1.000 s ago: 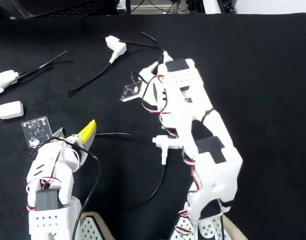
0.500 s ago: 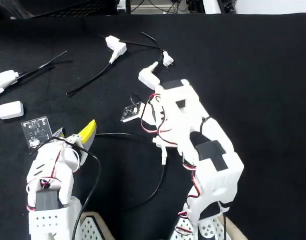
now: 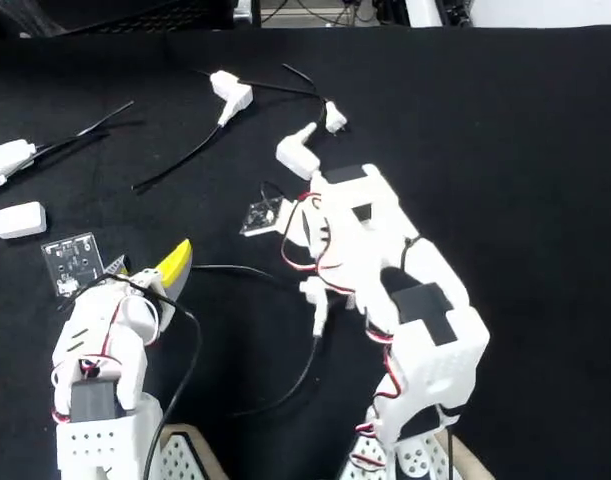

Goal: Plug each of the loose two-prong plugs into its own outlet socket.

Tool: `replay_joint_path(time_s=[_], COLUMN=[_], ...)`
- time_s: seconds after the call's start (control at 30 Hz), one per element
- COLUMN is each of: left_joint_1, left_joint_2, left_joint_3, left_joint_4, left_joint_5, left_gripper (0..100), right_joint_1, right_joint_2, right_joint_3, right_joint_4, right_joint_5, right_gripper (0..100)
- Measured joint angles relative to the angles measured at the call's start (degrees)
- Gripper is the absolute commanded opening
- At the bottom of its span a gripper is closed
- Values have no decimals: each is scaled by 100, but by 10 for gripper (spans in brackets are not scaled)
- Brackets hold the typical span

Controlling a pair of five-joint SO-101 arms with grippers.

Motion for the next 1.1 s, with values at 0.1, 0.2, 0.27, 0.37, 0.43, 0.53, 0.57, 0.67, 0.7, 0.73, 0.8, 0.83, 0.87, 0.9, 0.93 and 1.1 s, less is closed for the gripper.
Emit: replay_joint_path(time_s=[0.1,0.2,0.27,0.37,0.43,0.53,0.57,0.67,0.7,0.73,0.8,0.83,0.87,0.9,0.93,1.1], left_joint_1=[0,0,0,0,0,0,0,0,0,0,0,0,0,0,0,0], left_joint_2=[0,0,0,0,0,0,0,0,0,0,0,0,0,0,0,0], left_joint_3=[0,0,0,0,0,0,0,0,0,0,0,0,0,0,0,0], left_joint_4=[0,0,0,0,0,0,0,0,0,0,0,0,0,0,0,0], left_joint_5=[0,0,0,0,0,0,0,0,0,0,0,0,0,0,0,0], left_gripper=[344,344,344,344,344,344,344,344,344,344,344,344,344,344,344,344], right_joint_1=[0,0,0,0,0,0,0,-9,-9,-9,-9,-9,-9,-9,-9,-18], right_joint_2=[0,0,0,114,378,862,1055,1732,1987,2259,2796,3068,3332,3587,3842,5055], right_joint_3=[-105,-624,-1099,-1793,-2233,-2954,-3226,-4123,-4457,-4818,-5538,-5925,-6312,-6690,-7077,-8862], right_joint_4=[9,0,-70,-264,-211,-35,9,18,26,62,114,149,202,264,325,545], right_joint_5=[0,-79,-325,-932,-1187,-1310,-1389,-1811,-1925,-2013,-2127,-2154,-2180,-2189,-2189,-2189], right_gripper=[12,12,12,13,13,13,14,14,14,14,14,14,14,14,14,15])
